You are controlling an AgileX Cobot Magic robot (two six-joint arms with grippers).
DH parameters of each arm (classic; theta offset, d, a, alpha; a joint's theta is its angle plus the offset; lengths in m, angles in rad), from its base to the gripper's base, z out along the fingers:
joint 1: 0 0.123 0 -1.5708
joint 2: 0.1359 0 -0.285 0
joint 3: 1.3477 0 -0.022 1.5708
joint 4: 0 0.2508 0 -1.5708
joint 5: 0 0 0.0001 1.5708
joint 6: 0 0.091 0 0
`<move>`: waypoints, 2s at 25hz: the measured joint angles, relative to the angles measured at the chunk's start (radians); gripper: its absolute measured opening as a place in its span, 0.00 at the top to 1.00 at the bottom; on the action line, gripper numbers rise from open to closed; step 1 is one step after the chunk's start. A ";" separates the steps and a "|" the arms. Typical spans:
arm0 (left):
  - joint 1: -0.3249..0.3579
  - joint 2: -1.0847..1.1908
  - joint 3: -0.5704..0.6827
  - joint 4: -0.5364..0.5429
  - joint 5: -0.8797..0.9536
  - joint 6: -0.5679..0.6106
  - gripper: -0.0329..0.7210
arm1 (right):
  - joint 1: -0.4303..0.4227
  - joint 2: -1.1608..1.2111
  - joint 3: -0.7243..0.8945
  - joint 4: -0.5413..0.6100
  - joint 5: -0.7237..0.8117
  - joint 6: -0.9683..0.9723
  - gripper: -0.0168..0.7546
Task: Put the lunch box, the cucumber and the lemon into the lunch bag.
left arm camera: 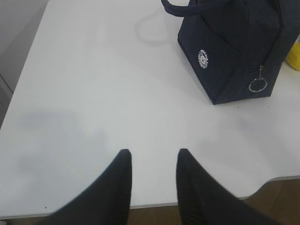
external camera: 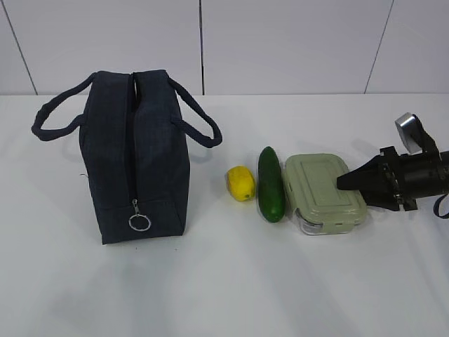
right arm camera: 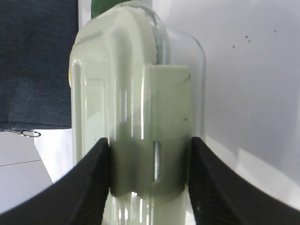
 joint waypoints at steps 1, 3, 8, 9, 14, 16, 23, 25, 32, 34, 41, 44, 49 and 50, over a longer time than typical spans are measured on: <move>0.000 0.000 0.000 0.000 0.000 0.000 0.64 | 0.000 0.000 0.000 0.000 0.000 0.000 0.48; 0.000 0.000 0.000 0.000 0.000 0.000 0.64 | 0.000 0.000 0.000 0.000 0.000 0.004 0.48; 0.000 0.000 0.000 0.000 0.000 0.000 0.64 | 0.000 -0.005 0.000 -0.006 -0.004 0.031 0.49; 0.000 0.000 0.000 0.000 0.000 0.000 0.64 | 0.000 -0.009 0.000 -0.010 -0.006 0.035 0.49; 0.000 0.000 0.000 0.000 0.000 0.000 0.64 | 0.000 -0.057 0.002 -0.015 -0.011 0.057 0.49; 0.000 0.000 0.000 0.000 0.000 0.000 0.64 | 0.000 -0.070 0.002 -0.015 -0.011 0.065 0.49; 0.000 0.013 0.000 -0.069 0.000 0.000 0.64 | 0.000 -0.099 0.002 -0.023 -0.011 0.132 0.49; 0.000 0.036 0.000 -0.110 -0.006 0.000 0.64 | 0.000 -0.124 0.002 -0.023 -0.011 0.144 0.49; 0.000 0.274 -0.048 -0.330 -0.032 0.000 0.64 | 0.000 -0.209 0.002 -0.021 -0.007 0.219 0.49; 0.000 0.356 -0.057 -0.379 -0.066 0.000 0.64 | 0.002 -0.230 0.002 -0.013 -0.007 0.236 0.49; 0.000 0.678 -0.119 -0.452 -0.166 0.028 0.64 | 0.064 -0.301 0.004 0.016 -0.005 0.271 0.49; 0.000 0.825 -0.176 -0.450 -0.205 0.100 0.64 | 0.092 -0.329 0.010 0.052 0.001 0.275 0.49; 0.000 1.043 -0.316 -0.471 -0.247 0.169 0.63 | 0.133 -0.345 0.010 0.166 0.004 0.277 0.49; 0.000 1.084 -0.342 -0.486 -0.254 0.181 0.63 | 0.141 -0.345 0.010 0.181 0.004 0.277 0.49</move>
